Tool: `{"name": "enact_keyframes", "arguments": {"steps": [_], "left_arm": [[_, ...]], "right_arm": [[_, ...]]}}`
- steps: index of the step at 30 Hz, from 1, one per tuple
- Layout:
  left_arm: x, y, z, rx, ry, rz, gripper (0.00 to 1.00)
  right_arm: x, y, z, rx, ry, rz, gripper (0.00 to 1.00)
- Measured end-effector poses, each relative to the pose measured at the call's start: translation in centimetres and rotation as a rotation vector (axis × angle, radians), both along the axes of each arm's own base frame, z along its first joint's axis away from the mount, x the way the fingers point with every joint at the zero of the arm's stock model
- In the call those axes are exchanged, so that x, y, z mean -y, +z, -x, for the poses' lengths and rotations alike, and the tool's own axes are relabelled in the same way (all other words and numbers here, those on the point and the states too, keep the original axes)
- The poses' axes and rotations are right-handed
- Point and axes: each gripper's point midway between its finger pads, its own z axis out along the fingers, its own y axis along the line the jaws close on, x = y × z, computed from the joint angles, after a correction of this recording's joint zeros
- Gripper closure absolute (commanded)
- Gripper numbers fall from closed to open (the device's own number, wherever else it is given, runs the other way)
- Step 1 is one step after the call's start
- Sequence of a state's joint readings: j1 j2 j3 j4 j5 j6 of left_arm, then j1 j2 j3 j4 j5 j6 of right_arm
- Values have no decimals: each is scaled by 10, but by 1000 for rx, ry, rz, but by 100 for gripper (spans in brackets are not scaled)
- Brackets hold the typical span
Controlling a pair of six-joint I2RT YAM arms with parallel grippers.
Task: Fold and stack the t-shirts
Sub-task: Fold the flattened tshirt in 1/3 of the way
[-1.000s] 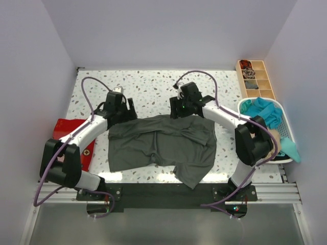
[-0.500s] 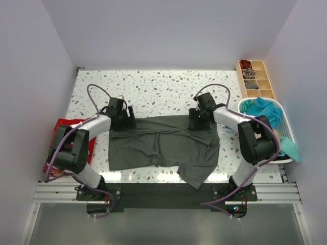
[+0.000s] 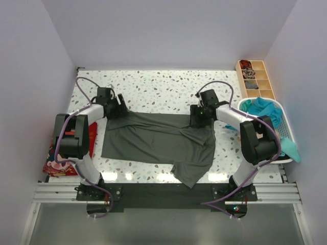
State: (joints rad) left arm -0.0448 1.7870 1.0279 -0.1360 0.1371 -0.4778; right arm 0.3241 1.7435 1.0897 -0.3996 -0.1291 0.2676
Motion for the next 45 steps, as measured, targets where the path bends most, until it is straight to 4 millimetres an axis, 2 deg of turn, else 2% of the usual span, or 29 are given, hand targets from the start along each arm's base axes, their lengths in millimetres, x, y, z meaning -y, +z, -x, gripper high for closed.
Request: {"name": "enact_keyframes", "arguments": {"steps": [5,9,14,18,22,25,27,28,33,45], "left_arm": [[8,7,4,2,-29,28,22],[11,29,8,38,-36,24,22],[9,51,13,68,-24,-8,22],[5,47,19,46,-9,-29,22],[3,41,25,18,-4,-38,22],[2,41,25,17,-8,-42,22],[2,41,25,17,-9,-43,22],[2,41,25,16,-9,-43,22],[2,41,26,16,-9,-43,22],[2,40,26,16,-13,-46,21]], "right_arm": [[-7,23,1,40,25,-50,39],[-13,40,3,71,46,-90,39],[-19,40,12,36,72,-125,43],[-25,39,19,11,98,-163,48],[-31,36,28,-24,127,-200,58],[-36,32,39,-57,151,-232,59],[-38,27,48,-85,162,-244,52],[-38,25,52,-97,165,-246,43],[-32,15,74,-129,170,-217,39],[-29,13,53,-73,152,-175,40]]}}
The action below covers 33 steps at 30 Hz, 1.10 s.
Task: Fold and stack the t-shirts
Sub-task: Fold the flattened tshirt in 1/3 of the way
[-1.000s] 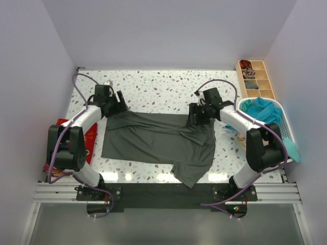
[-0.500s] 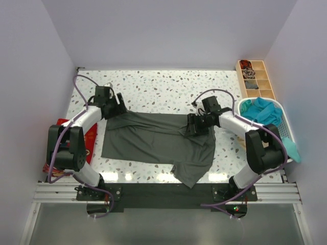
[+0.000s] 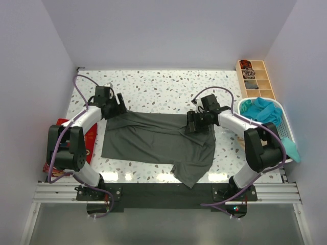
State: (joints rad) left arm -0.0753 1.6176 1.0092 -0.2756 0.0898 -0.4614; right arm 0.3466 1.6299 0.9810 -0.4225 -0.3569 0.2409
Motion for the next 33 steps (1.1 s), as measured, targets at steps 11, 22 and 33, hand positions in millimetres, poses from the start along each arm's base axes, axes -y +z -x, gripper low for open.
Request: {"name": "enact_keyframes", "arguments": {"steps": [11,22,33], "left_arm": [[0,-2,2,-5,-4,1,21],[2,-3,2,-6,-8,7,21],[6,-10,3,-25,-24,26,22]], "right_arm": [[1,-15,-17,22,6,36,75],[-2,-6,-17,48,20,28,96],[-37,16,40,27,153,3,70]]}}
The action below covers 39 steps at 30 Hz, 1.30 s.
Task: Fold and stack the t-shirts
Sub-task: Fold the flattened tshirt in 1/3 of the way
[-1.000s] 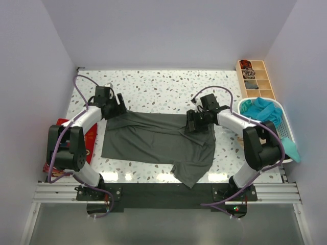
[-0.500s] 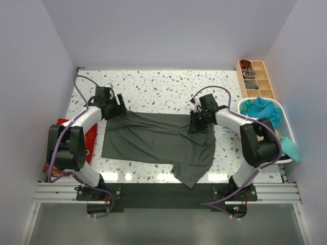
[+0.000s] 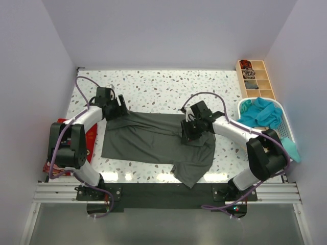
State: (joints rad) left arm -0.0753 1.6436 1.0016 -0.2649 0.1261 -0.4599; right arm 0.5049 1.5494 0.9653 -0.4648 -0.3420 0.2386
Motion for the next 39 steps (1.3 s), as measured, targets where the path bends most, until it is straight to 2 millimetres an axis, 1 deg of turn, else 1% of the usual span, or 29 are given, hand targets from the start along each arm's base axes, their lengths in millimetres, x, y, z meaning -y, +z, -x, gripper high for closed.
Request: {"name": "enact_keyframes", "arguments": {"steps": [1,3,4,6,7,8,9,11,12,14,16,17,19,20,22,24,26,28,33,35,39], "left_arm": [[0,-2,0,-4,-2,2,22],[1,-4,1,-11,-4,4,22],[1,-5,1,-13,-4,4,22],[2,-5,1,-14,-6,7,22],[2,-5,1,-13,-6,7,22],[2,-5,1,-13,-7,8,22],[2,-5,1,-13,-8,9,22],[3,-4,1,-12,-10,12,22],[3,-4,1,-11,-11,13,22],[4,-4,0,-8,-13,16,22],[4,-4,0,-8,-16,20,22],[5,-4,0,-7,-17,21,22],[5,-4,0,-7,-17,21,22],[5,-3,0,-7,-17,21,22],[5,-4,1,-7,-17,21,22],[5,-4,1,-9,-17,21,22],[5,-5,2,-12,-17,21,22],[4,-7,3,-16,-17,21,22],[4,-8,5,-20,-17,20,22],[4,-8,4,-19,-17,21,22],[4,-10,5,-24,-17,20,22]], "right_arm": [[-2,-5,12,-33,17,4,70],[-2,-15,34,-94,39,26,58],[-1,-18,43,-118,40,36,55],[6,-16,55,-129,27,52,52],[10,-12,55,-117,15,63,50],[14,-5,52,-81,-4,69,44],[17,4,47,-36,-21,68,43],[23,21,32,61,-70,83,43],[26,31,20,119,-102,94,43],[30,43,-2,188,-153,112,44],[34,44,-25,223,-203,139,46],[36,40,-36,230,-226,158,47],[39,27,-54,229,-262,199,49],[41,16,-62,219,-275,227,50],[45,-4,-69,192,-286,262,51],[48,-18,-73,168,-292,289,52],[49,-27,-77,154,-293,304,52],[48,-27,-82,158,-294,302,54],[36,-17,-92,182,-288,247,53],[31,-16,-90,170,-283,220,53],[22,-15,-86,137,-283,171,56]]}}
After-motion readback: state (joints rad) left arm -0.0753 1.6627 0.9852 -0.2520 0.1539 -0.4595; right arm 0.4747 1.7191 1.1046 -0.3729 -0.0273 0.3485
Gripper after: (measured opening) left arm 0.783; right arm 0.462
